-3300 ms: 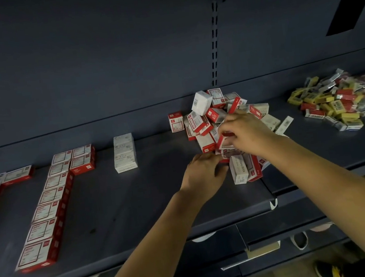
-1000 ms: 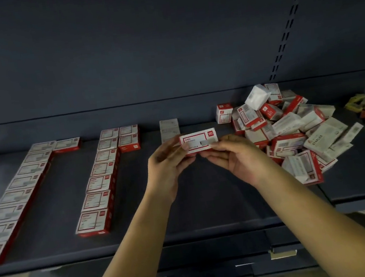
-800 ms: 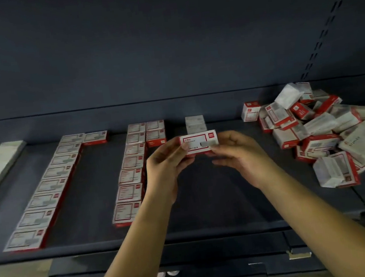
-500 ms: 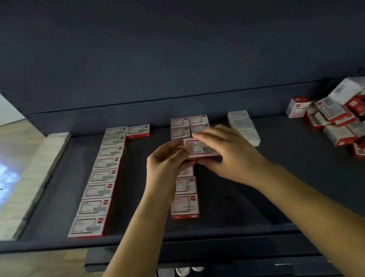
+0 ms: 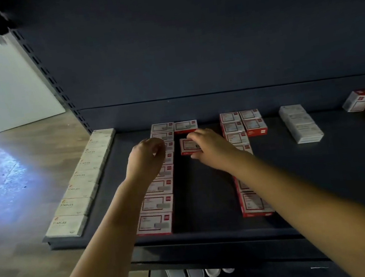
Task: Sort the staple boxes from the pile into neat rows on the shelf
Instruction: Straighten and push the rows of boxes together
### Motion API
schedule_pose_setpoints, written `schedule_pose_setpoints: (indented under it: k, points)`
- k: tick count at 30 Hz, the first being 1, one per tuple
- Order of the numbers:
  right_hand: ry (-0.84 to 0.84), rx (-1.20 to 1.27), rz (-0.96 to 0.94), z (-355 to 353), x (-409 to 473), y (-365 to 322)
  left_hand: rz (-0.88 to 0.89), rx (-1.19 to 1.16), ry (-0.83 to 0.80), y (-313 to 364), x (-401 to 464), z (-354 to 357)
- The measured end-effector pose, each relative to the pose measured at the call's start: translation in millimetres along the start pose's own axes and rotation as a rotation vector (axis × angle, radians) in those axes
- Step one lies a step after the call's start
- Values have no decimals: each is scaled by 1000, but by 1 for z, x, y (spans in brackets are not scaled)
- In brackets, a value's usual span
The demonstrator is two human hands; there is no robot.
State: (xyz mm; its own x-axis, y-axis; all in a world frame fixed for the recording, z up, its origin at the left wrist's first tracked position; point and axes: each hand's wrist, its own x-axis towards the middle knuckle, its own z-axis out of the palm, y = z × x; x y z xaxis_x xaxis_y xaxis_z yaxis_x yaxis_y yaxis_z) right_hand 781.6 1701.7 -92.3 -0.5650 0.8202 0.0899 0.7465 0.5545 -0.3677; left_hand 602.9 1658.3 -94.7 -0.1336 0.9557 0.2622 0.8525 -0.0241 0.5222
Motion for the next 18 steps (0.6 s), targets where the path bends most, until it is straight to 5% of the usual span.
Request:
schedule_pose_setpoints:
  k: [13,18]
  points:
    - [51,-143,98,31,37,10,47,222,-202,-34,34,5]
    - [114,-135,155,34,48,11,-86,17,-288,-36,43,6]
